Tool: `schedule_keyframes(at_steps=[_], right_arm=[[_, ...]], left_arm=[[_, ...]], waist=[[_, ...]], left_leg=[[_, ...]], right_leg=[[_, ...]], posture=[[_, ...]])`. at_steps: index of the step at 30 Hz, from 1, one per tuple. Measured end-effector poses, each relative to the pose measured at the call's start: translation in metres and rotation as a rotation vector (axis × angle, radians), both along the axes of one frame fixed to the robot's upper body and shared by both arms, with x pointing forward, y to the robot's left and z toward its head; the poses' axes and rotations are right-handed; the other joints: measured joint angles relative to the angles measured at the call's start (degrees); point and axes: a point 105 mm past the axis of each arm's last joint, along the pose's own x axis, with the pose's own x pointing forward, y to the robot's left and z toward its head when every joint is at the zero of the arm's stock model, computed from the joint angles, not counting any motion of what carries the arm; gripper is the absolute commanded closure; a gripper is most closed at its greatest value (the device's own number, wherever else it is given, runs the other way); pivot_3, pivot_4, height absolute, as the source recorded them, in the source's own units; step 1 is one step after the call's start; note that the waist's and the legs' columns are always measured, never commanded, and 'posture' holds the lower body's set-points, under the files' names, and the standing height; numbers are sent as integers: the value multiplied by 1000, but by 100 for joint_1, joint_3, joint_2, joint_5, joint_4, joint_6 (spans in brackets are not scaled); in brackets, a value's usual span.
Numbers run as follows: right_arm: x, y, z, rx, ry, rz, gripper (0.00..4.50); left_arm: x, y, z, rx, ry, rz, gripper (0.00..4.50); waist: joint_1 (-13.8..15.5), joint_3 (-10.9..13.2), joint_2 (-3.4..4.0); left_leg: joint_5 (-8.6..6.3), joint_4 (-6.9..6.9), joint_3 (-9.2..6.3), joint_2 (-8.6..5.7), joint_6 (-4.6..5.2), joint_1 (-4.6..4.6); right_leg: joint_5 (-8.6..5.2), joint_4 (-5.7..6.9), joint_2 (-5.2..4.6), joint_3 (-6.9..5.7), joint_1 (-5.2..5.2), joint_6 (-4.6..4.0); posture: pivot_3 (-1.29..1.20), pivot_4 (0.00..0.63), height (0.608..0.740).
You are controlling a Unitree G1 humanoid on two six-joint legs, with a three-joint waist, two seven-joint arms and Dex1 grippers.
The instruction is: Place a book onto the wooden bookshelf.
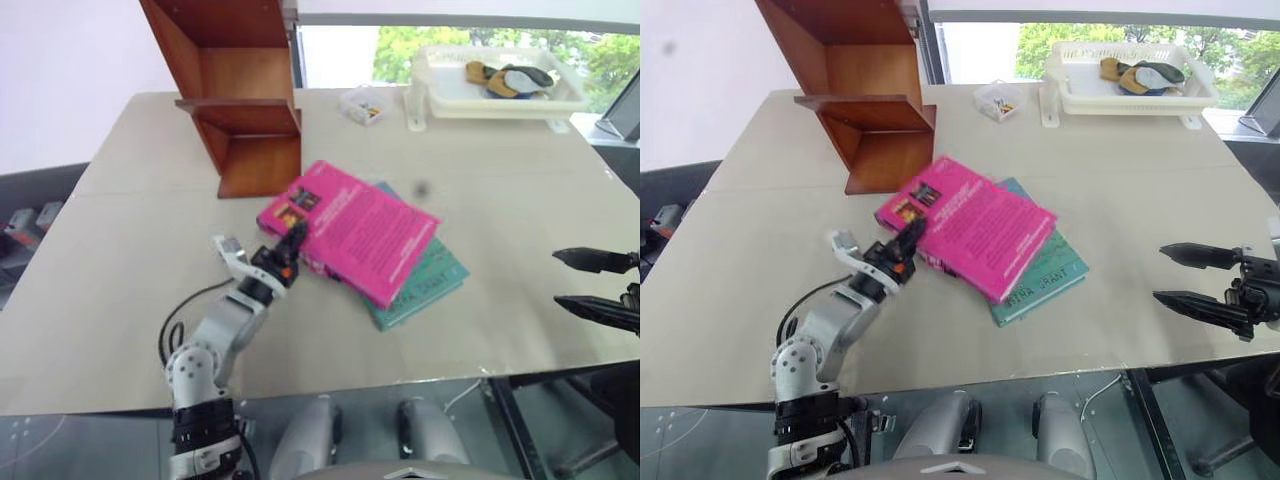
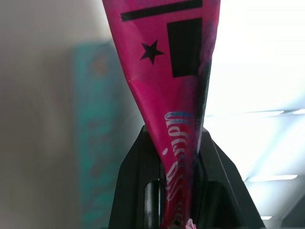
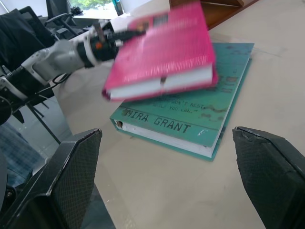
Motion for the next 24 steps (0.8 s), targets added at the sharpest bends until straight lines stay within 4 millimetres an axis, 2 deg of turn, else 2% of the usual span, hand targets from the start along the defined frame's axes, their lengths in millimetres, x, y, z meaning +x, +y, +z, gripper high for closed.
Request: schedule_keyframes(at_steps=[1,2,4,5,8,11,14,15,16,17,18,19,20,21,24], right_arm=[[1,0,0,1,-1,1,0],[1,1,0,2,-3,3,0],[2,2,1,3,-7,7,0],[3,3,1,10,-13,7,0],[4,3,2,14,-16,7,0],[5,3,2,17,-26,-3,0],[6,3,2,19,-29,-6,0],[6,3,2,21,-33,-8,0],[7,3,1,34,-42,-19,0],[7,3,1,35,-43,-21,0],[8,3,1,42,-44,-28,0],[8,4,1,44,-45,-29,0],[8,4,1,45,-46,-29,0],[8,3,1,46,-48,-36,0],[10,1,3,55,-68,-58,0]], left_arm=[[2,-2,11,-2,-37,2,4355],[4,-7,31,-7,-102,-3,4355],[4,-13,48,-7,-160,-17,4355],[4,-25,62,18,-216,-54,4355],[4,-38,74,72,-283,-89,4355],[-3,-53,101,224,-493,-163,4355],[-8,-56,109,277,-568,-181,4355],[-16,-59,118,336,-667,-199,4355],[-15,-72,145,582,-931,-174,4355],[-15,-72,149,594,-955,-163,4355],[-18,-74,170,679,-1112,-88,4355],[-17,-77,181,748,-1203,-38,4355],[-17,-78,184,768,-1230,-24,4355],[-14,-81,192,881,-1335,48,4355],[-1,-88,199,1158,-1512,191,4355]], waist=[[10,1,-2],[27,1,-2],[37,1,-2],[45,3,-5],[65,6,-9],[64,8,-12],[52,10,-14],[42,8,-10],[60,22,-28],[63,21,-27],[66,20,-24],[72,20,-24],[73,20,-24],[76,21,-26],[89,23,-25]], left_leg=[[0,0,0,-1,0,-1],[0,0,0,-3,0,-3],[0,-1,2,-4,0,-4],[1,-1,1,-5,-1,-8],[1,-2,1,-6,-1,-8],[1,-2,2,-4,-2,-6],[1,-4,3,-2,-2,-6],[2,-5,6,-1,-2,-5],[4,-3,2,-5,-5,-12],[4,-3,2,-4,-5,-12],[3,-5,-2,3,-4,-3],[3,-7,-1,1,-4,-4],[3,-7,-1,0,-4,-4],[2,-7,0,0,-3,-5],[2,-13,-1,0,-3,-10]], right_leg=[[0,-2,0,0,0,0],[0,-5,-1,0,0,0],[0,-9,0,1,0,0],[1,-12,4,0,-2,0],[1,-13,7,0,-2,0],[0,-12,16,0,-2,0],[0,-14,21,1,-2,0],[0,-15,20,3,-1,0],[1,-28,28,-8,2,-1],[1,-34,29,-8,5,0],[1,-44,27,-8,17,0],[2,-57,28,-8,20,0],[2,-58,27,-8,20,0],[1,-61,26,-7,20,0],[2,-72,26,-8,19,1]], posture=[[0,150,740],[0,150,740],[0,150,740],[0,150,740],[0,150,740],[0,150,740],[0,150,740],[0,150,740],[0,150,740],[0,150,740],[0,150,740],[0,150,740],[0,150,740],[0,150,740],[0,150,740]])
